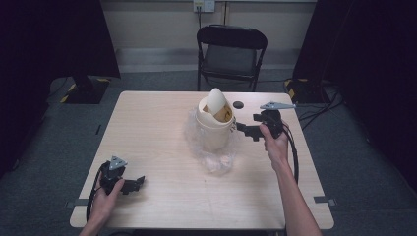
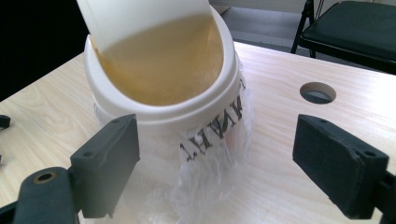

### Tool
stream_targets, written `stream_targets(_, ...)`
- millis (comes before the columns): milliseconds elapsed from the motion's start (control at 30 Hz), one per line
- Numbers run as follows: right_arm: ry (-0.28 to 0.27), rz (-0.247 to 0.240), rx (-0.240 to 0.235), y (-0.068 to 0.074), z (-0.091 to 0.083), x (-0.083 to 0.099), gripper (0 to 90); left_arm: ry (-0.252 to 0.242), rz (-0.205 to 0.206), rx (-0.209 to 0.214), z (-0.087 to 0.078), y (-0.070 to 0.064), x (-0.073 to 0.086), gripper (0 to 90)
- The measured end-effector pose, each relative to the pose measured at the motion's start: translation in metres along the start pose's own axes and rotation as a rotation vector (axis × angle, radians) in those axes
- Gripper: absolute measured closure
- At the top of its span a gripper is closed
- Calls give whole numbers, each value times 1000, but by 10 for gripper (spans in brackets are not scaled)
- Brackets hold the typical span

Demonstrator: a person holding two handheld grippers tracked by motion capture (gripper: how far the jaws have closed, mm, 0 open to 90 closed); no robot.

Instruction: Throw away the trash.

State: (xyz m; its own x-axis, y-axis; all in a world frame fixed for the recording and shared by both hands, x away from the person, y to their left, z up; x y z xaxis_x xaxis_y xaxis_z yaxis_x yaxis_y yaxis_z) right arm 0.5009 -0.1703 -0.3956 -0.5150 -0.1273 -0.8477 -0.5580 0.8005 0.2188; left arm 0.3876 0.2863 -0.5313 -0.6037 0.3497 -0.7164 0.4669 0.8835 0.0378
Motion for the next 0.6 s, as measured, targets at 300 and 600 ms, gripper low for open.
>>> stream_targets(300, -11, 10, 40, -6, -24, 12, 139, 0, 0, 0, 0, 0, 0, 0)
stream_targets(600, -19, 32, 78, -13, -48, 34, 139, 4, 5, 0, 0, 0, 0, 0)
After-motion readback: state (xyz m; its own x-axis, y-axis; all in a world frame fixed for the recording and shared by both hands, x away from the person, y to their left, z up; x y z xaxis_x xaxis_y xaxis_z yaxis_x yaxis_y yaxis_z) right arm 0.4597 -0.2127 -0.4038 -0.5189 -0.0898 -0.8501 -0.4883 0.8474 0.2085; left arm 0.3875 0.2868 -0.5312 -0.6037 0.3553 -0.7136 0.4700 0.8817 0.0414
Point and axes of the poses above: each handheld gripper's, and its own axes: z roughly forward along the jaws, x roughly out of its underside, y roughly to its left, the point moved 4 cm from there along z, roughly forward along the jaws, and after that the axes turned 4 degrees about z, right-handed, at the moved point
